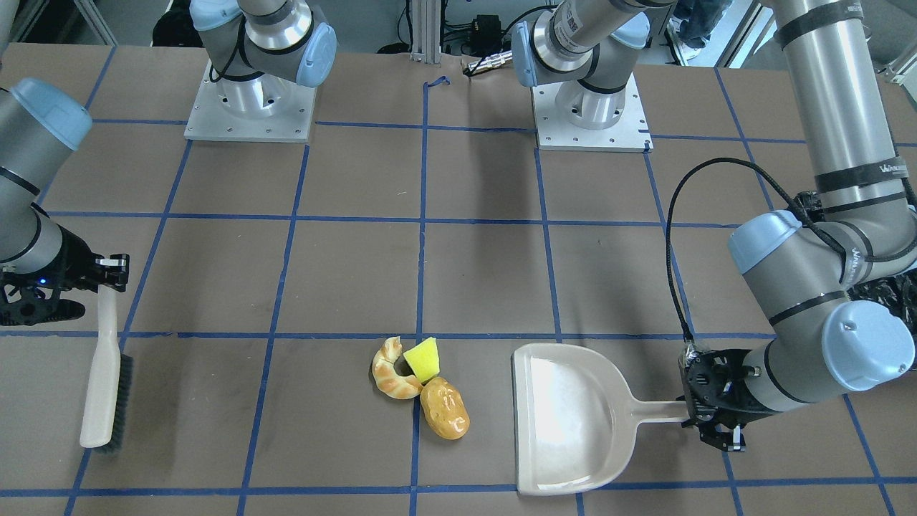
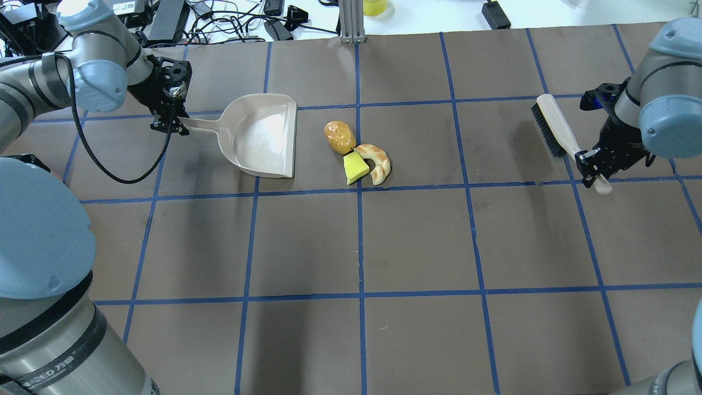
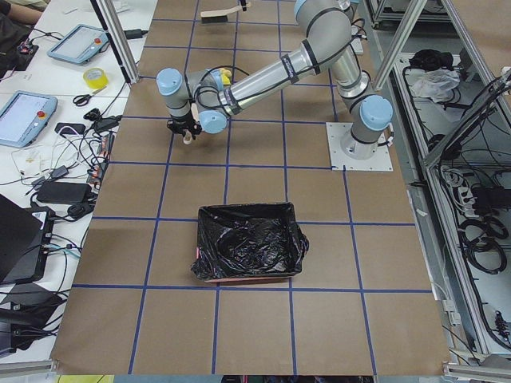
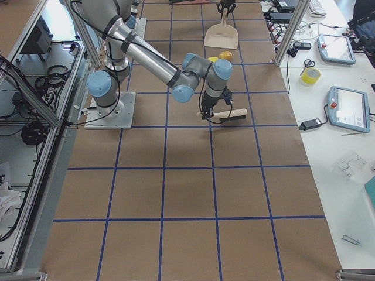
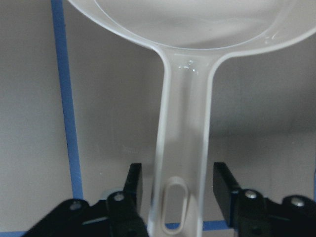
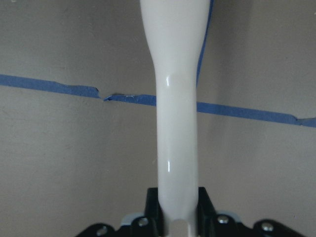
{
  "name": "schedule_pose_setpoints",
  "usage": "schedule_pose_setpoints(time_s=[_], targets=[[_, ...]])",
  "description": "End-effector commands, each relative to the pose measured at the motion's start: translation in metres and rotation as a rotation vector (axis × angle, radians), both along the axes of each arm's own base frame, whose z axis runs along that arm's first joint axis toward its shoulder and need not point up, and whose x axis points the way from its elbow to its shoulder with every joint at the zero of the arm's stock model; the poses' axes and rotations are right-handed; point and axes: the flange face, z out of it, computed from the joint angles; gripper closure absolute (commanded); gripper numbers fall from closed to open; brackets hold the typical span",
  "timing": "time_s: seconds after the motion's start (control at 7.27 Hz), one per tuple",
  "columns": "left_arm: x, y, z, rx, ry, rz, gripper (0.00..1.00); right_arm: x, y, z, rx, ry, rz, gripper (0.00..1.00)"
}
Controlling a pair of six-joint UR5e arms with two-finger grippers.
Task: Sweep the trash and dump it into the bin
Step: 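Grasp the dustpan handle with the left gripper while the right gripper grasps the brush handle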
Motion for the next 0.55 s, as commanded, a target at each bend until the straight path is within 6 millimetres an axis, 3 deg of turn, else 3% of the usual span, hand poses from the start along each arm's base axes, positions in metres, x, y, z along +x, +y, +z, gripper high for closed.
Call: schedule_pose_setpoints(time_s=[0.0,0.41], targets=[[-0.005,0.0,0.0,0.004,-0.011,0.006,0.91,0.054,0.011,0.033,0.009,0.04,-0.047,1.0],[-0.011,0.004,0.004,0.011,-0.016,0.052,0.93,0.19,0.031,0.037,0.014,0.132,-0.254,1.0]])
